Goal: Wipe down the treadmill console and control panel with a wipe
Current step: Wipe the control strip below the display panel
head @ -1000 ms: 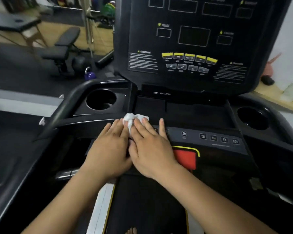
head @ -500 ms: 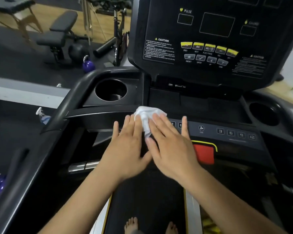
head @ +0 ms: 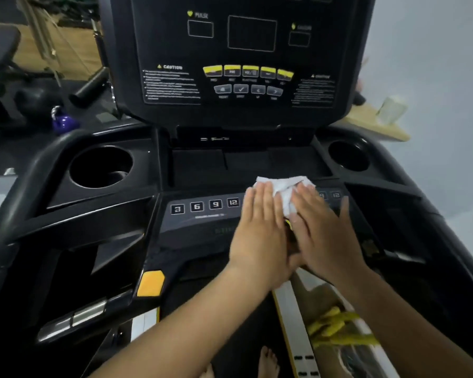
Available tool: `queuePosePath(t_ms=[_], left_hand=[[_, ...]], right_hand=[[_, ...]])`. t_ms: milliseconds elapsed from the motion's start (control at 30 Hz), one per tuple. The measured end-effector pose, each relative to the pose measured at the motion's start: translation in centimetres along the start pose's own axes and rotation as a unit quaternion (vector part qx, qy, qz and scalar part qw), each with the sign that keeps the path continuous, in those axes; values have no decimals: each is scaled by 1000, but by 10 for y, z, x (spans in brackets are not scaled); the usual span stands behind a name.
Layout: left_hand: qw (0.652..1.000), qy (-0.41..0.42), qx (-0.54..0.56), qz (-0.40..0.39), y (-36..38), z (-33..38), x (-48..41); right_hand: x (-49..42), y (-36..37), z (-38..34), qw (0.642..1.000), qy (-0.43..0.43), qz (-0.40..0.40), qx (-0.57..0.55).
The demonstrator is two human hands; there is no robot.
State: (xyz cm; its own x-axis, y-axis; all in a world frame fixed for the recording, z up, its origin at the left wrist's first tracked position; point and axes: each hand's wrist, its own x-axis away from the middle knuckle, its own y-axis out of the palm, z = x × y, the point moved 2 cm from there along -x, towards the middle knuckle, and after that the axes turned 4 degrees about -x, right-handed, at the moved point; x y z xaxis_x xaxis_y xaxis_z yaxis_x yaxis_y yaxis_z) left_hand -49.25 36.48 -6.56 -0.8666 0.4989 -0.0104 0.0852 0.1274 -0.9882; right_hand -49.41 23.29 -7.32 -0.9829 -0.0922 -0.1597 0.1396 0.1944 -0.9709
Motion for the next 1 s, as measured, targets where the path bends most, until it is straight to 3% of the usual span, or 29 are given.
queuePosePath(t_ms=[233, 433, 600, 733, 900, 1000], left_hand=[[992, 112, -42, 28, -3, 68, -60], [986, 155, -51, 43, 4, 60, -17], [999, 36, -21, 26, -7, 0, -14], [997, -51, 40, 50, 13, -46, 44], [978, -176, 112, -11, 30, -99, 104], [943, -204, 263, 9, 30, -116, 108]], right_hand=[[24, 0, 77, 994, 44, 5, 97], [60, 7, 52, 992, 91, 63, -54], [19, 0, 2, 998, 56, 14, -36], [9, 5, -66, 997, -55, -49, -37], [-1, 21, -148, 975, -191, -90, -63], [-20, 24, -170, 970, -220, -90, -48]])
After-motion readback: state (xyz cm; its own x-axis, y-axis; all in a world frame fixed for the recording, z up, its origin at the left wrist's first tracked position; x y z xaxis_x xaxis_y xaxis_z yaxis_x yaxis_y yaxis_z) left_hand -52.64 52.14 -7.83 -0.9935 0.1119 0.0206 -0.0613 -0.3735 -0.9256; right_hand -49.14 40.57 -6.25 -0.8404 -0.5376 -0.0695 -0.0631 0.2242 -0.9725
